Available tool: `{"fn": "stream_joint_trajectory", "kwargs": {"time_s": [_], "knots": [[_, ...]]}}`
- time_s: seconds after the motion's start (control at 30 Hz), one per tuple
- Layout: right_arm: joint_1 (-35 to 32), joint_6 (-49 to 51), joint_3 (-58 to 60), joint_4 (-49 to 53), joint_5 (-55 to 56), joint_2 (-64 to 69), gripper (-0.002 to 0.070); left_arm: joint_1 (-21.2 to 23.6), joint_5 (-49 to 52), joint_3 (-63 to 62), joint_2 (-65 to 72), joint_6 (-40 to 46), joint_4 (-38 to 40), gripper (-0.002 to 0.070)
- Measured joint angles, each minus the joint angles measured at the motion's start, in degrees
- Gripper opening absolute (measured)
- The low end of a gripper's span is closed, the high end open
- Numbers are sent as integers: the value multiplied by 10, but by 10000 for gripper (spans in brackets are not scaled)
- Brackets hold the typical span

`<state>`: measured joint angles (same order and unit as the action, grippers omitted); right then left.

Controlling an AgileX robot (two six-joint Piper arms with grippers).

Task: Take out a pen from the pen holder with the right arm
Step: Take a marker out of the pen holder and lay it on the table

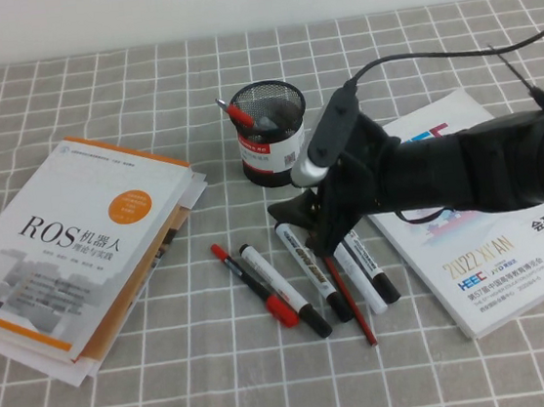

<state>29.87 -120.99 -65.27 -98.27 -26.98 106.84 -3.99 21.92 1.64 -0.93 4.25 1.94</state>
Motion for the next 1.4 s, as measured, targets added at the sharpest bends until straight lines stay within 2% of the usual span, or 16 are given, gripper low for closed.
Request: {"fn": "stream_joint_trajectory", "kwargs": {"time_s": [0.1, 0.2, 0.27, 0.43, 0.57, 0.8, 0.9, 0.97, 1.03, 1.1, 1.17, 1.4], "knots": [[0, 58, 0, 2, -11, -18, 344, 0, 0, 0, 0, 0, 0, -3], [-1, 174, -1, 86, -5, -48, 338, 0, 0, 0, 0, 0, 0, -3], [-9, 280, -2, 173, -4, -73, 337, 0, 0, 0, 0, 0, 0, -3], [-20, 569, -17, 487, 29, -121, 334, 0, 0, 0, 0, 0, 0, -3], [-22, 732, -17, 663, 85, -128, 334, 0, 0, 0, 0, 0, 0, -3], [-22, 995, 30, 912, 299, -121, 334, 0, 0, 0, 0, 0, 0, -3], [-22, 1149, 57, 1052, 409, -118, 334, 0, 0, 0, 0, 0, 0, -3], [-28, 1245, 72, 1187, 506, -118, 334, 0, 0, 0, 0, 0, 0, -3], [-34, 1313, 81, 1283, 591, -114, 334, 0, 0, 0, 0, 0, 0, -3], [-38, 1358, 85, 1363, 649, -104, 334, 0, 0, 0, 0, 0, 0, -3], [-38, 1376, 86, 1400, 676, -91, 335, 0, 0, 0, 0, 0, 0, -3], [-39, 1386, 81, 1419, 719, -37, 347, 0, 0, 0, 0, 0, 0, -3]]}}
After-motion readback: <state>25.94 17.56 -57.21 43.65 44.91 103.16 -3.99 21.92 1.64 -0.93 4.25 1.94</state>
